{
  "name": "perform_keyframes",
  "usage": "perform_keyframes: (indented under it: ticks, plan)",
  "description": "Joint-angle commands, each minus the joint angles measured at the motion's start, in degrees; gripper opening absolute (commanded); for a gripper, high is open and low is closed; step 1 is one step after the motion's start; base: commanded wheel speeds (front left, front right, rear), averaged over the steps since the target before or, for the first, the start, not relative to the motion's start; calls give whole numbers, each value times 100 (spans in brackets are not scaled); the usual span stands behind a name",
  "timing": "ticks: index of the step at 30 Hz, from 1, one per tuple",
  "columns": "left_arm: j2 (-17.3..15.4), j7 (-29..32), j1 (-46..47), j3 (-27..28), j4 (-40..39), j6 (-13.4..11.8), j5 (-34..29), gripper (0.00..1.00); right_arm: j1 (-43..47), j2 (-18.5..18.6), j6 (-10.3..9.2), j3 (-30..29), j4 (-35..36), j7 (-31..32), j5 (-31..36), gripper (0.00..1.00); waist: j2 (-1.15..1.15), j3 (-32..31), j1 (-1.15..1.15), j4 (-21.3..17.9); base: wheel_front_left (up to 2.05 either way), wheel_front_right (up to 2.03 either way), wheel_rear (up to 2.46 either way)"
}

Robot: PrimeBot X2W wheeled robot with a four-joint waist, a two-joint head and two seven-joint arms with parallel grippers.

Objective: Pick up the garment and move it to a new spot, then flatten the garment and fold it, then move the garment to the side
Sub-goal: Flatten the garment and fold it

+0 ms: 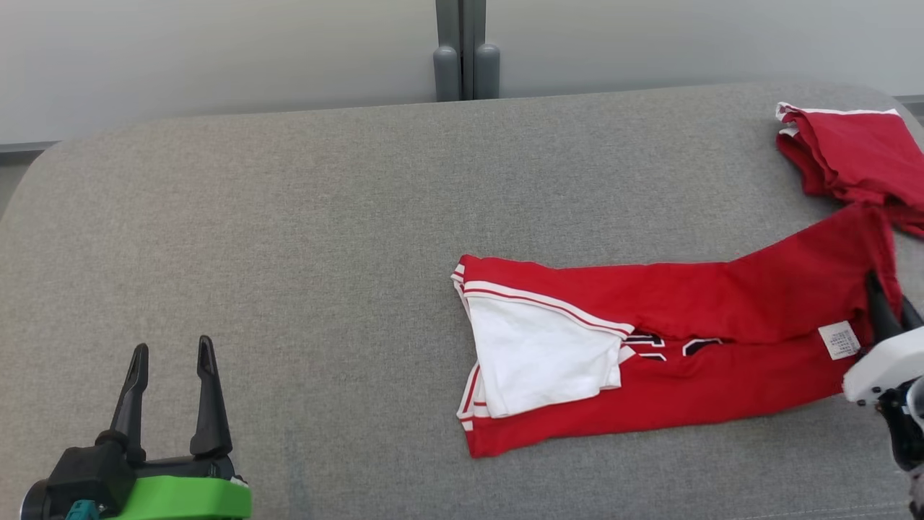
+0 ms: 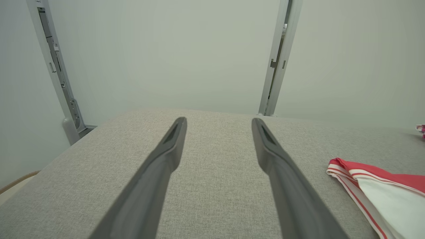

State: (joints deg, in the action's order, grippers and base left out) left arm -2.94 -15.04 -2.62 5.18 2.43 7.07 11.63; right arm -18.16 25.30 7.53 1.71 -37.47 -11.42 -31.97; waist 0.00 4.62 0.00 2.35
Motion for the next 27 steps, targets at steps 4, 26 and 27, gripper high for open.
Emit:
perform_keyframes:
  ticks: [4,26,27]
  plan:
    - [2,-16,-92,-18,45,26,68,100,0,-252,-10,279,432,122,-43,0,0,-32,0,-4,0,0,0]
    - [0,-16,95,-206,202,40,14,100,-2,-1697,-8,1958,1393,387,-313,0,0,7,0,371,0,0,0]
    - [0,-16,115,-238,207,41,15,100,-51,-1763,-8,2039,1350,385,-308,0,0,26,0,404,0,0,0]
